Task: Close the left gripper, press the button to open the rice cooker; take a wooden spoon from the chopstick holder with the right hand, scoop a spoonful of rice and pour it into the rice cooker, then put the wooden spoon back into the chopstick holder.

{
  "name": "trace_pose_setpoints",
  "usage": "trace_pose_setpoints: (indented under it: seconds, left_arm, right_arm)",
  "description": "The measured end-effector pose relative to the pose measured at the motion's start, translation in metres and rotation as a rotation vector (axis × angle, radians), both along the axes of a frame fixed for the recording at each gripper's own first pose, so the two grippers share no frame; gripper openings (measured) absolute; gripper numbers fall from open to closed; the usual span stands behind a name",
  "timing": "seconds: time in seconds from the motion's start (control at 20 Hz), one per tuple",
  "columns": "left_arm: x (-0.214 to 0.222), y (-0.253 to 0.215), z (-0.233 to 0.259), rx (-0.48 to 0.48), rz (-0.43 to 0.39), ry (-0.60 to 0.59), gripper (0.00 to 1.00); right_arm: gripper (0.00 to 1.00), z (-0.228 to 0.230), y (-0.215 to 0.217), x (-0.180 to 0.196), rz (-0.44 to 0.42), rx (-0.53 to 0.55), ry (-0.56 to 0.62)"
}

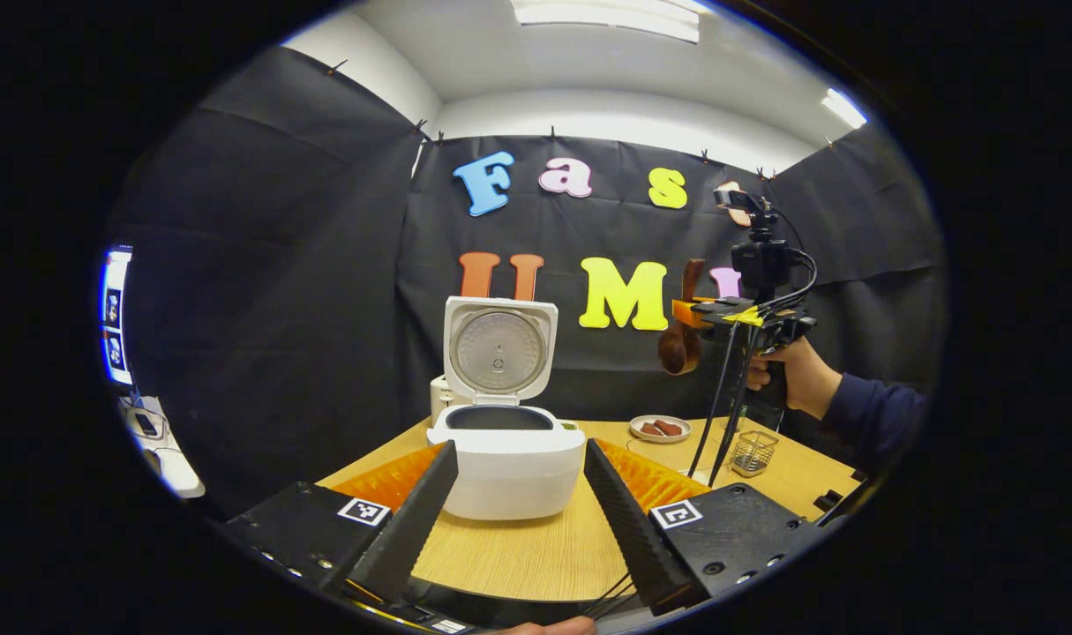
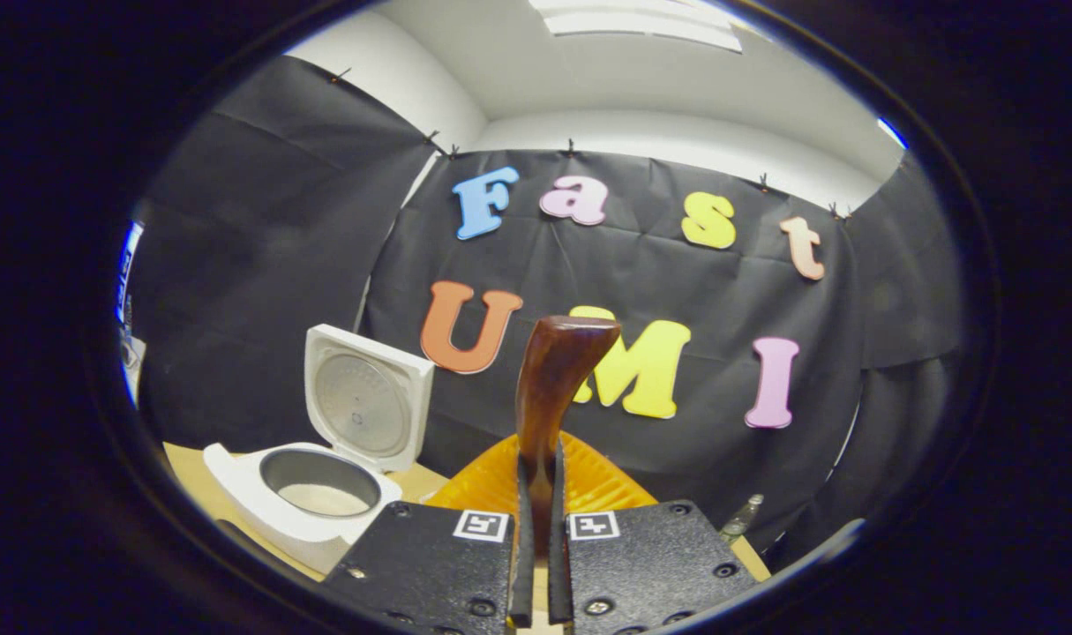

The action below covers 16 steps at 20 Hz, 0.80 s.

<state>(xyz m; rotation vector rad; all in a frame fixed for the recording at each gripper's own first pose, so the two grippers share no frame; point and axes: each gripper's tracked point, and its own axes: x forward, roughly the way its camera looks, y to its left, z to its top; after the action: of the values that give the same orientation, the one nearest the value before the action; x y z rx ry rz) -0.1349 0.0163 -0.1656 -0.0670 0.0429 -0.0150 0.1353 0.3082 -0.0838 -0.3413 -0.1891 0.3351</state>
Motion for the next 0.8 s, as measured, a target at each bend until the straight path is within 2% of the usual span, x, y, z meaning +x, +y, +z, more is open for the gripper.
trace_pose_setpoints:
  seconds: [0.35,0.65,0.8]
  left_arm:
    - [0.0,-0.013,0.003,-0.013,-0.006,-0.016,0.92]
    - [0.002,-0.036,0.004,-0.014,-0.033,-0.008,0.92]
    - [0.003,-0.042,0.007,-0.021,-0.043,-0.024,0.92]
  right_arm:
    - [0.13,0.002,-0.098,-0.002,-0.088,0.007,0.016]
    - [0.13,-0.01,-0.156,-0.003,-0.137,0.02,0.031]
    - [0.14,-0.022,-0.189,0.002,-0.18,0.059,0.054]
